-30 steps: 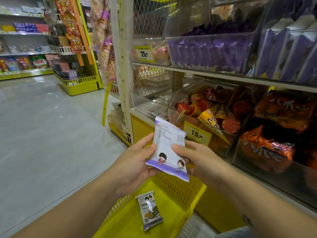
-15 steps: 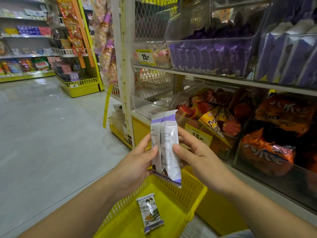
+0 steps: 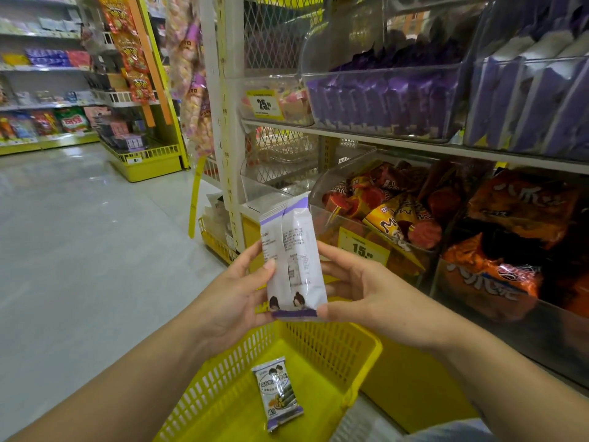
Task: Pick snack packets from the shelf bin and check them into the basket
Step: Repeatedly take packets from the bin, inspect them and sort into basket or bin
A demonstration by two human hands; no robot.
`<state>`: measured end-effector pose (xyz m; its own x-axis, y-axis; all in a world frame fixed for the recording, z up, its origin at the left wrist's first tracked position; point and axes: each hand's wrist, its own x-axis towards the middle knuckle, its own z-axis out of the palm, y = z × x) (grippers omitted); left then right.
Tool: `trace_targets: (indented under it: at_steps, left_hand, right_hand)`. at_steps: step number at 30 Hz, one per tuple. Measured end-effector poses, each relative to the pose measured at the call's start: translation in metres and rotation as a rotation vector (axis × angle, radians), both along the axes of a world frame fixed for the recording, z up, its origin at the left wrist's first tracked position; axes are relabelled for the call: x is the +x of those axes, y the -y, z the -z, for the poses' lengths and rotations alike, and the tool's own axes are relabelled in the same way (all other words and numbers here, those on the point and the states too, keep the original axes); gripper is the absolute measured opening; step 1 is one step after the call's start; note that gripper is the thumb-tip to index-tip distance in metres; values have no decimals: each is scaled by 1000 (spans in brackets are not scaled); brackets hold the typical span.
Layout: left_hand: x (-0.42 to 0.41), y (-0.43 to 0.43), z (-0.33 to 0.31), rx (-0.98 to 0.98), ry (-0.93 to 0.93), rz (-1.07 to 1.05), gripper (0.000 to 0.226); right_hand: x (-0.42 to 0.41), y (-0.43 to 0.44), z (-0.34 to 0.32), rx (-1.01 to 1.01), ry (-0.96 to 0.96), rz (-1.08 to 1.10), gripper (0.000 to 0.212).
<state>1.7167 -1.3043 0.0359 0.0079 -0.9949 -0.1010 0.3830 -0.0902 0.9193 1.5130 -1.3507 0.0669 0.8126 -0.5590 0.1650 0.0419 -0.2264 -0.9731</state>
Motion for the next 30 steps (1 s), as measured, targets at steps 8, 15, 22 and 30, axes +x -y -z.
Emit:
trace_targets:
  at_steps: [8, 15, 22, 30]
  left_hand:
    - [5, -4, -6, 97, -12, 34, 64]
    - [-6, -6, -9, -15, 100, -37, 59]
    - [-27, -9, -3, -132, 806, -233, 49]
    - [-43, -13, 4, -114, 882, -131, 95]
  right_hand:
    - [-10, 10, 3, 232, -2, 45, 50]
    - [-8, 10, 0, 450, 79, 60, 41]
    - [10, -1, 12, 344, 82, 248, 28]
    - [17, -8, 20, 128, 7, 473, 21]
